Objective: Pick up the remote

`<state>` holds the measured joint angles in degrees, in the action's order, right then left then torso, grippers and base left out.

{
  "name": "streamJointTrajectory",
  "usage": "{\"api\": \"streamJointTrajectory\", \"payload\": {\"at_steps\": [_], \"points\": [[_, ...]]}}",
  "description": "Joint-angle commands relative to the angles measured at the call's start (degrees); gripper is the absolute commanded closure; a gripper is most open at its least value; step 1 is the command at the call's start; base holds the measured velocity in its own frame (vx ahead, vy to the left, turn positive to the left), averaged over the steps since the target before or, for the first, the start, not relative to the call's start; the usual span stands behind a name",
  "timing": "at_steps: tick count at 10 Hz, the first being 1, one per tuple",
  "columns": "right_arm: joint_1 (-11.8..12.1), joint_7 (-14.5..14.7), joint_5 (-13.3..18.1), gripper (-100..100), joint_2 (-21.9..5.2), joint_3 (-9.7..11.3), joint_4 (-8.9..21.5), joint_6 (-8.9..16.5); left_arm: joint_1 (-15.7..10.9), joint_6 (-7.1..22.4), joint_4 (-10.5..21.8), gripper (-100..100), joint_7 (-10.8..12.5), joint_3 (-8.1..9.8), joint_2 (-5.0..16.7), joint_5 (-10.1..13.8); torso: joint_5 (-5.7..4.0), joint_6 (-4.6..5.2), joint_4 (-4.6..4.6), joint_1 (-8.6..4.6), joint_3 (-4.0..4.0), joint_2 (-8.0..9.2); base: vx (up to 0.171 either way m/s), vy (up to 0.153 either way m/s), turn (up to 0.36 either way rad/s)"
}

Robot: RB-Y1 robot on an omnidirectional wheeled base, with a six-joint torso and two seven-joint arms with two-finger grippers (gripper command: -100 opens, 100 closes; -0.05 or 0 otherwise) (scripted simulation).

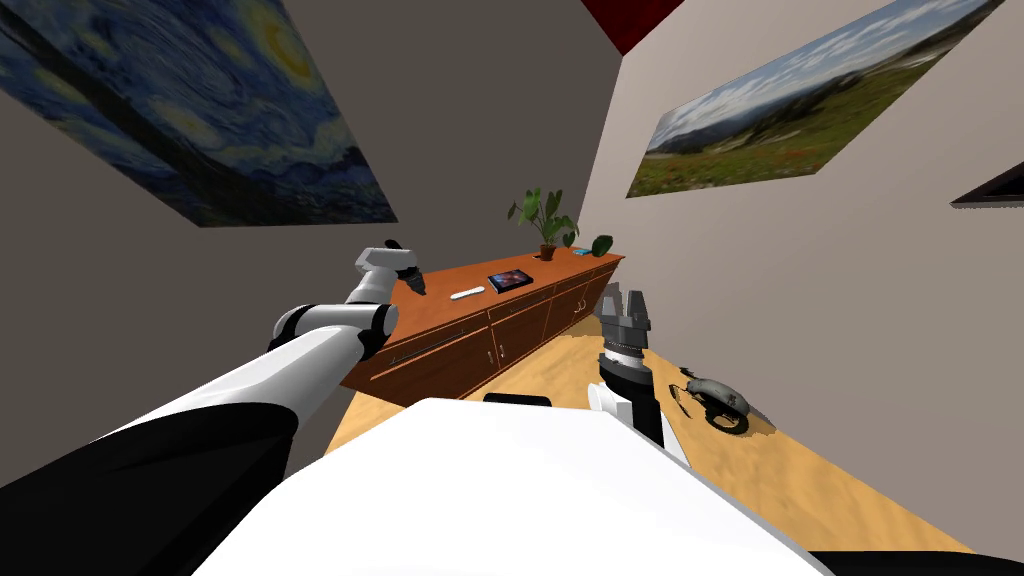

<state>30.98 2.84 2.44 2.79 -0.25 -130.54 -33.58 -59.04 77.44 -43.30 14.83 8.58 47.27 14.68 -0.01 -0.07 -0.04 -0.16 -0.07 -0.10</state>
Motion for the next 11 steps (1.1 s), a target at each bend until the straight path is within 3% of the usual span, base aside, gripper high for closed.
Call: {"api": "streamJointTrajectory", "payload": {"at_steps": [1, 3, 4, 7, 8, 9, 10, 11], "points": [[0.0, 0.0, 0.0, 0, 0.0, 0.0, 0.0, 0.0, -1.3, 2.86, 2.26, -100, 0.77, 0.45, 0.57, 0.84, 0.0, 0.0, 0.0, 0.0, 0.0, 0.0, 0.042, -0.048, -0.14], [0.0, 0.0, 0.0, 0, 0.0, 0.0, 0.0, 0.0, -1.3, 5.2, 2.26, -100, 0.77, 0.45, 0.57, 0.84, -0.01, 0.02, -0.01, -0.05, -0.02, -0.04, 0.033, -0.029, -0.041], [0.0, 0.0, 0.0, 0, 0.0, 0.0, 0.0, 0.0, -3.01, 7.31, 5.23, -100, 1.34, 0.63, 0.93, 1.45, 0.01, -0.01, 0.01, 0.04, 0.02, 0.03, 0.041, -0.036, -0.144], [0.0, 0.0, 0.0, 0, 0.0, 0.0, 0.0, 0.0, -4.51, 12.14, 8.02, -100, 1.89, 0.78, 1.19, 2.03, -0.03, 0.05, -0.03, -0.11, -0.07, -0.13, 0.064, -0.047, -0.094], [0.0, 0.0, 0.0, 0, 0.0, 0.0, 0.0, 0.0, -4.51, 12.14, 8.02, -100, 1.89, 0.78, 1.19, 2.03, -0.02, 0.01, -0.03, -0.07, -0.07, -0.12, 0.029, -0.018, 0.012], [0.0, 0.0, 0.0, 0, 0.0, 0.0, 0.0, 0.0, -5.8, 15.2, 9.47, -100, 2.4, 0.91, 1.35, 2.57, 0.01, -0.01, -0.01, 0.03, -0.01, -0.01, 0.052, -0.038, -0.139], [0.0, 0.0, 0.0, 0, 0.0, 0.0, 0.0, 0.0, -5.8, 15.2, 10.59, -100, 2.4, 0.91, 1.35, 2.57, -0.02, 0.05, -0.01, -0.04, -0.03, -0.06, 0.051, -0.029, -0.073], [0.0, 0.0, 0.0, 0, 0.0, 0.0, 0.0, 0.0, -6.88, 17.22, 12.93, -100, 2.87, 1.02, 1.41, 3.06, 0.0, 0.0, -0.02, -0.01, -0.03, -0.05, 0.077, -0.041, -0.107]]}}
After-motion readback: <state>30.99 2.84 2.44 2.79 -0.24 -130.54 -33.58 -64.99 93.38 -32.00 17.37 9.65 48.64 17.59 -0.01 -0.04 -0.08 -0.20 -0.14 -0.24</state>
